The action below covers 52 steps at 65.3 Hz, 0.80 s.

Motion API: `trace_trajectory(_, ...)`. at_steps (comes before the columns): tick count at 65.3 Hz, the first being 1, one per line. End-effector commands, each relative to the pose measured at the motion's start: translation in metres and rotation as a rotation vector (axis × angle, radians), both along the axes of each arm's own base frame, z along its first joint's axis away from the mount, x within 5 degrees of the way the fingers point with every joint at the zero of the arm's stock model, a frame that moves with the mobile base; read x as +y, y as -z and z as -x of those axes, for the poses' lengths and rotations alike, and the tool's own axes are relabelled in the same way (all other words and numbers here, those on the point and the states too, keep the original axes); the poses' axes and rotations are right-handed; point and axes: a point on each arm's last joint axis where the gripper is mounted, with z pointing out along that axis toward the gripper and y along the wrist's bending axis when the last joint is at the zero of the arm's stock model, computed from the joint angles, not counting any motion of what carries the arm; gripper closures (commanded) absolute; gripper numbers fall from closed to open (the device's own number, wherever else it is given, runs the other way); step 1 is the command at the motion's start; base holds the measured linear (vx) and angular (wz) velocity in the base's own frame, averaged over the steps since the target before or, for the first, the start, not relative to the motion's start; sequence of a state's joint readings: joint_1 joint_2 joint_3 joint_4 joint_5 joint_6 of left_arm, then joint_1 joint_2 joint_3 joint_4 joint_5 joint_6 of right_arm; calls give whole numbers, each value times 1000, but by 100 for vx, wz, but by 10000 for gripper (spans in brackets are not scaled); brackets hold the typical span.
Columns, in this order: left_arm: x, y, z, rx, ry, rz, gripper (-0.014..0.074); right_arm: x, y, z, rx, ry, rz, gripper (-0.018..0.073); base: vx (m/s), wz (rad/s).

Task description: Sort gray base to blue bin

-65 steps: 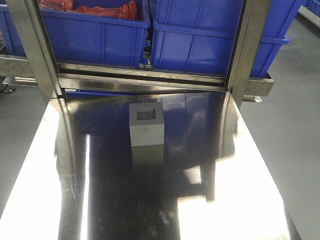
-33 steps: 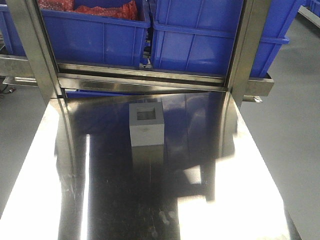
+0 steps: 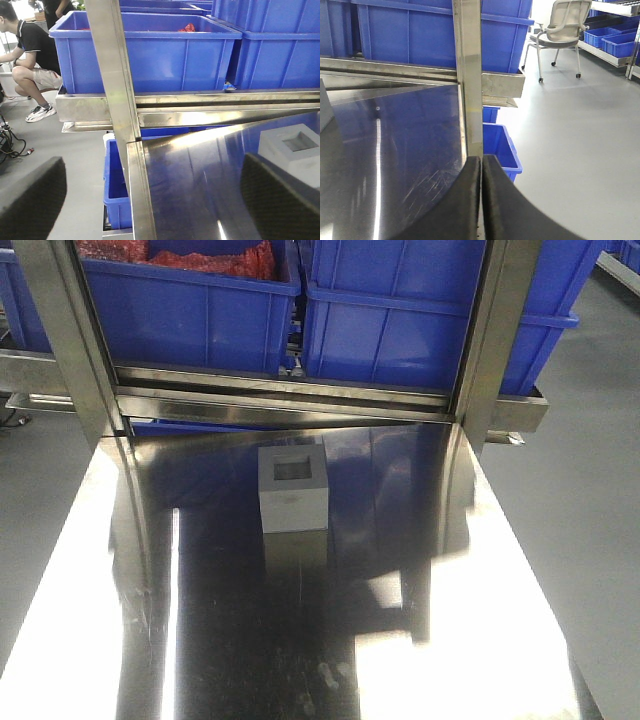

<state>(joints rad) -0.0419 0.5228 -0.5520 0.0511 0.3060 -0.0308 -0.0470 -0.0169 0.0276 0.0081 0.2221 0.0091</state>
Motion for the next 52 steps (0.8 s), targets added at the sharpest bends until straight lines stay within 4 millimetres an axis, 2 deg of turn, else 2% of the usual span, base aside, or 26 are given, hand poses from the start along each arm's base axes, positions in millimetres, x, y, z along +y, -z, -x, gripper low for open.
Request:
trace_trajectory(1, -1, -19, -2, -118, 4, 38, -49, 0, -6, -1, -72, 0, 21, 564, 0, 0)
trace_trajectory(9, -2, -22, -8, -123, 13, 9, -2, 0, -6, -1, -72, 0, 21, 564, 0, 0)
trace_trajectory(16, -6, -33, -26, -99, 47, -38, 11, 0, -6, -1, -72, 0, 21, 564, 0, 0)
trace_trajectory(27, -25, -50, -76, -28, 127, -40, 10, 0, -6, -1, -72, 0, 21, 564, 0, 0)
trace_trajectory(38, -59, -49, -135, 59, 230, -49, 10, 0, -6, -1, -72, 0, 21, 564, 0, 0)
trace_trajectory(52, -112, -32, -201, 242, 327, -10, 10, 0, -6, -1, -72, 0, 21, 564, 0, 0)
